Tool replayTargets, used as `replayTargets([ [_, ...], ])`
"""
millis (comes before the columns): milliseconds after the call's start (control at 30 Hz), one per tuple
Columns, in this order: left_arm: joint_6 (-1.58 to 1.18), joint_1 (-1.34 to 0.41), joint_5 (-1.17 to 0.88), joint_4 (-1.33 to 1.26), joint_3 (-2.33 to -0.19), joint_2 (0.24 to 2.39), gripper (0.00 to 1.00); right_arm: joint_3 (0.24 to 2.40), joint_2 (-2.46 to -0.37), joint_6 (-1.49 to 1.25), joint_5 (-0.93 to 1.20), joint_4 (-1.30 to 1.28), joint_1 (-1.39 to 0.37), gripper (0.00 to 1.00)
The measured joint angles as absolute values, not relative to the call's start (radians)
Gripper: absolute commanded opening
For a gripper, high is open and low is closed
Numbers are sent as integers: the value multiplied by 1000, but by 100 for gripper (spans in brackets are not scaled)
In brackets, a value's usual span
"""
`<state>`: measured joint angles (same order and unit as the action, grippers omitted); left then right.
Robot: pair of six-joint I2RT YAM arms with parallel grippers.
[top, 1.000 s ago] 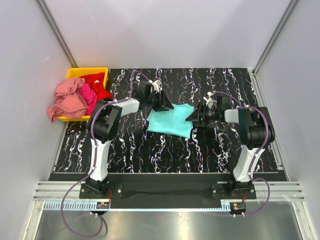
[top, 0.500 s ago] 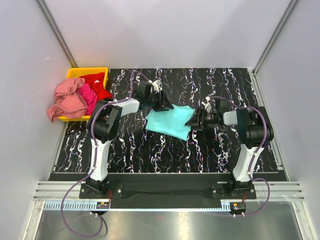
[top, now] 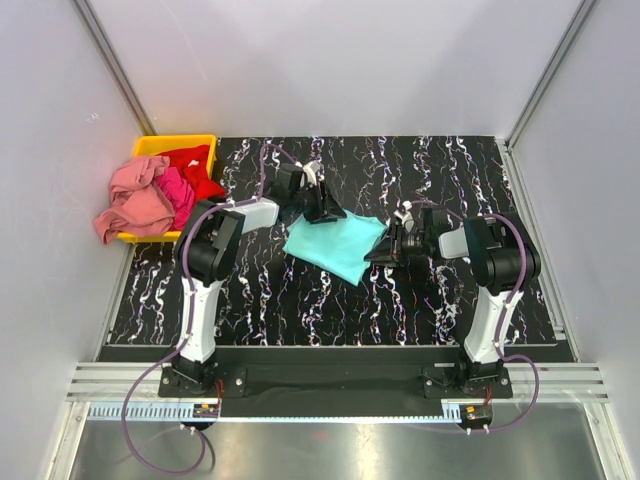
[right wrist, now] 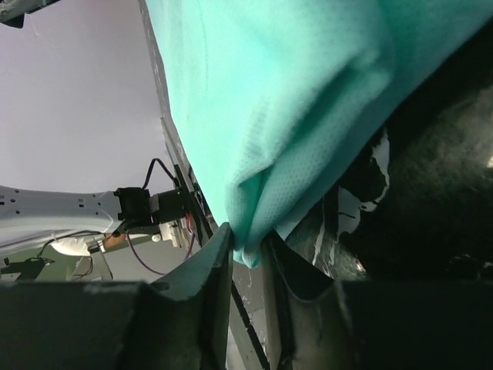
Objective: Fold and stack the t-shirts
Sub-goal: Fold the tshirt
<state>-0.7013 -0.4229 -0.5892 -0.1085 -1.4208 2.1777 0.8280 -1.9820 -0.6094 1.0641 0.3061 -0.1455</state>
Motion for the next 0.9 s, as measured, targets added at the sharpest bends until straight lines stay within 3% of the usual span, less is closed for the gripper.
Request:
replayTargets([
  [300, -709, -423, -567, -91, -1412, 2178, 49, 842, -1982, -576, 970, 99, -146, 4],
  [367, -708, -423, -562, -64, -1425, 2178, 49, 855, -1982, -582, 963, 77, -145, 13],
  [433, -707, -422, -558, -42, -1441, 2178, 49, 857, -1982, -599, 965, 86, -145, 34],
  [467, -704, -422, -554, -36, -1450, 2178, 49, 856, -1982, -609, 978, 95, -145, 52],
  [533, -701, -421, -550, -27, -1464, 2178, 49, 854, -1971, -624, 1016, 122, -144, 61],
  [600, -701, -420, -549, -24, -1468, 2178, 49, 851, -1952, -619, 1035, 144, -144, 65],
  [900, -709, -417, -543, -24, -1468, 2197, 49, 774, -1954, -688, 1080, 317, -170, 62],
])
